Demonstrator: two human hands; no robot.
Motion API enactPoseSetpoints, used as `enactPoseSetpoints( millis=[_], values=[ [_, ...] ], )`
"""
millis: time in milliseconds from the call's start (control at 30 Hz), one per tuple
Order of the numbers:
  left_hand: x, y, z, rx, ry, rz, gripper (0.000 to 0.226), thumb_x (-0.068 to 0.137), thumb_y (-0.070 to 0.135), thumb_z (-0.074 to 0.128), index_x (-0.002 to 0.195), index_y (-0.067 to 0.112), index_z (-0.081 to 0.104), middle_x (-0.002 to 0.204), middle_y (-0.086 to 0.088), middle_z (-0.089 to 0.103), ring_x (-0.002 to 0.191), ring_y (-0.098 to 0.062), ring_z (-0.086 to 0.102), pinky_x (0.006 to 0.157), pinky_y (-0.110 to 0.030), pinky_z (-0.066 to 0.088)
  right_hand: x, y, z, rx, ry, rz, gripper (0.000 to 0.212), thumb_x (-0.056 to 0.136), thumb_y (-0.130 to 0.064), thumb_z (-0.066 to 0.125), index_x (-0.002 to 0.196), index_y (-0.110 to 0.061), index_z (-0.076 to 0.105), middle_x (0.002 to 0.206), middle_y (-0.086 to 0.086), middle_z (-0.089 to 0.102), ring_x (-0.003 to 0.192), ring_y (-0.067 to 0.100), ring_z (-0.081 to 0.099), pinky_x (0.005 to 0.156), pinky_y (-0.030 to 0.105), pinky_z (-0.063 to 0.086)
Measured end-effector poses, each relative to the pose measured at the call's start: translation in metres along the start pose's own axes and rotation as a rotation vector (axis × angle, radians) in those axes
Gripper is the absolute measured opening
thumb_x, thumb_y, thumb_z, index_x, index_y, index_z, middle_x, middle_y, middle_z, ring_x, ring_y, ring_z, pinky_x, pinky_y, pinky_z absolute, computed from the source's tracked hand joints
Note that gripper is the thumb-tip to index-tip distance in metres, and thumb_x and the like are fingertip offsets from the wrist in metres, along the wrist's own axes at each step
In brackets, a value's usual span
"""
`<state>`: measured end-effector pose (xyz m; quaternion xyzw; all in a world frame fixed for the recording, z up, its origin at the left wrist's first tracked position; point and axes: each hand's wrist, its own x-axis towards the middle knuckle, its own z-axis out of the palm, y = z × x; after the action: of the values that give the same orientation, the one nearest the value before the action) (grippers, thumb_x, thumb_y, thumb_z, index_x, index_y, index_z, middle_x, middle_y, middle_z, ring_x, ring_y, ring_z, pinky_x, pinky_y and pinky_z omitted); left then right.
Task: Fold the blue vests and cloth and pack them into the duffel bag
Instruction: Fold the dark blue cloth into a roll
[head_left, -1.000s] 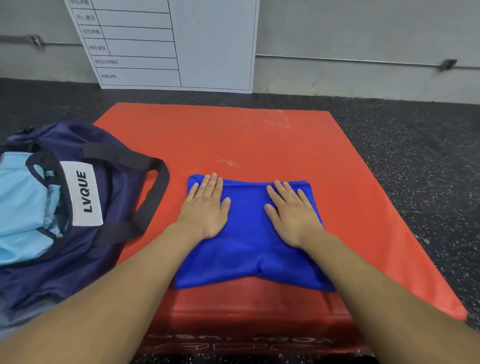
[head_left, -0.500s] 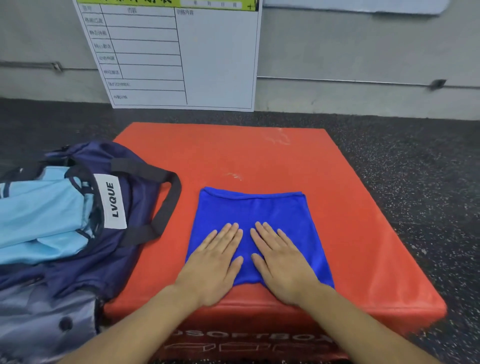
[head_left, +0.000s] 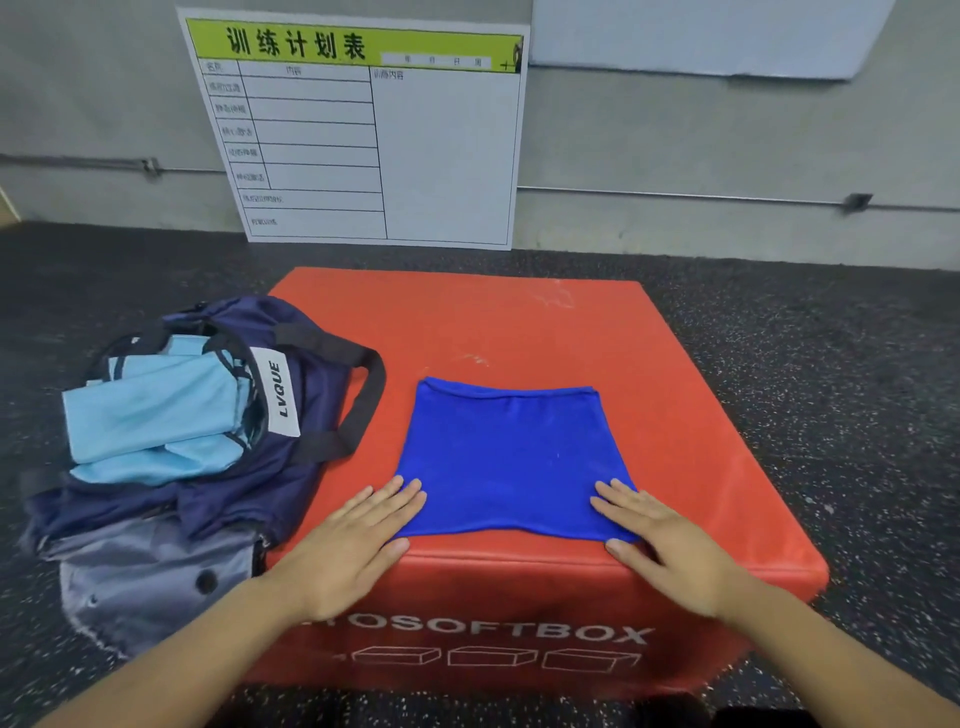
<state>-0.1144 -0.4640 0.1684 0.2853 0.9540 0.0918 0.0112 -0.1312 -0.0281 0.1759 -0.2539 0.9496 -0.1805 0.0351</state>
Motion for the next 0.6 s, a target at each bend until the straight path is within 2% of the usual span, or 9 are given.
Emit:
enactPoseSetpoints(
  millis=[67,133,167,233,333,400,467,533,600],
  values=[
    [-0.008,-0.005,0.003,-0.069,0.062,-0.018,0.060,0.104,0.058,0.021,0.160,0.033,0.019,0.165,0.020,0.009,0.152,0.004,-0.003,0.125,-0.027,0.002,-0.010,0.007,-0.003,0.106,0.099,0.029,0.051,0.097,-0.056,0.055,0.145,-0.040,0.051,0.156,-0.026,0.037,0.147,-0.009,0.024,0.125,0.027,0.021],
    [-0.010,-0.008,0.006,-0.166,0.115,-0.044,0.060,0.101,0.061,0.032,0.155,0.035,0.033,0.162,0.021,0.022,0.151,0.005,0.007,0.125,-0.026,0.008,-0.015,0.010,-0.003,0.181,0.152,0.032,0.048,0.092,-0.064,0.056,0.133,-0.040,0.065,0.147,-0.023,0.050,0.143,-0.007,0.036,0.122,0.024,0.027],
    [-0.009,-0.008,0.006,-0.212,0.148,-0.062,0.059,0.099,0.062,0.038,0.152,0.035,0.040,0.160,0.021,0.029,0.150,0.006,0.012,0.125,-0.024,0.011,-0.016,0.009,-0.004,0.213,0.165,0.037,0.043,0.092,-0.062,0.059,0.127,-0.039,0.070,0.144,-0.021,0.055,0.141,-0.006,0.040,0.121,0.023,0.029],
    [-0.004,-0.009,0.006,-0.296,0.213,-0.093,0.055,0.094,0.061,0.046,0.143,0.036,0.053,0.152,0.022,0.042,0.146,0.009,0.023,0.122,-0.019,0.016,-0.014,0.009,-0.002,0.240,0.200,0.052,0.024,0.092,-0.042,0.070,0.114,-0.036,0.077,0.135,-0.019,0.064,0.136,-0.005,0.048,0.118,0.022,0.034],
    [0.001,-0.011,0.001,-0.322,0.280,-0.108,0.046,0.090,0.058,0.052,0.129,0.038,0.067,0.139,0.027,0.055,0.138,0.012,0.035,0.118,-0.016,0.024,-0.011,0.007,-0.005,0.276,0.249,0.092,0.019,0.092,-0.018,0.074,0.101,-0.034,0.077,0.120,-0.020,0.071,0.124,-0.005,0.059,0.110,0.020,0.041],
    [0.004,-0.014,-0.002,-0.289,0.299,-0.101,0.044,0.087,0.059,0.057,0.122,0.038,0.071,0.132,0.029,0.060,0.134,0.014,0.040,0.116,-0.018,0.030,-0.006,0.007,-0.010,0.311,0.253,0.153,0.019,0.096,-0.016,0.070,0.101,-0.034,0.073,0.109,-0.022,0.073,0.112,-0.004,0.064,0.101,0.017,0.044],
    [0.009,-0.016,-0.004,-0.276,0.312,-0.083,0.037,0.086,0.054,0.060,0.115,0.037,0.074,0.126,0.028,0.063,0.128,0.011,0.047,0.112,-0.021,0.036,0.002,0.007,-0.015,0.378,0.257,0.196,0.018,0.099,-0.014,0.065,0.103,-0.031,0.069,0.096,-0.017,0.074,0.096,-0.002,0.066,0.089,0.019,0.045],
    [0.014,-0.017,-0.007,-0.278,0.321,-0.072,0.030,0.088,0.047,0.057,0.108,0.035,0.075,0.119,0.027,0.066,0.120,0.008,0.053,0.106,-0.023,0.043,0.010,0.009,-0.019,0.504,0.255,0.221,0.016,0.100,-0.007,0.060,0.103,-0.023,0.062,0.081,-0.009,0.071,0.078,0.001,0.060,0.080,0.022,0.042],
    [0.022,-0.017,-0.010,-0.322,0.344,-0.091,0.027,0.090,0.044,0.054,0.103,0.032,0.074,0.109,0.025,0.069,0.109,0.006,0.059,0.098,-0.025,0.047,0.019,0.009,-0.022,0.588,0.253,0.234,0.020,0.100,0.002,0.057,0.095,-0.017,0.057,0.068,-0.007,0.061,0.066,0.004,0.048,0.069,0.021,0.036]
  ],
)
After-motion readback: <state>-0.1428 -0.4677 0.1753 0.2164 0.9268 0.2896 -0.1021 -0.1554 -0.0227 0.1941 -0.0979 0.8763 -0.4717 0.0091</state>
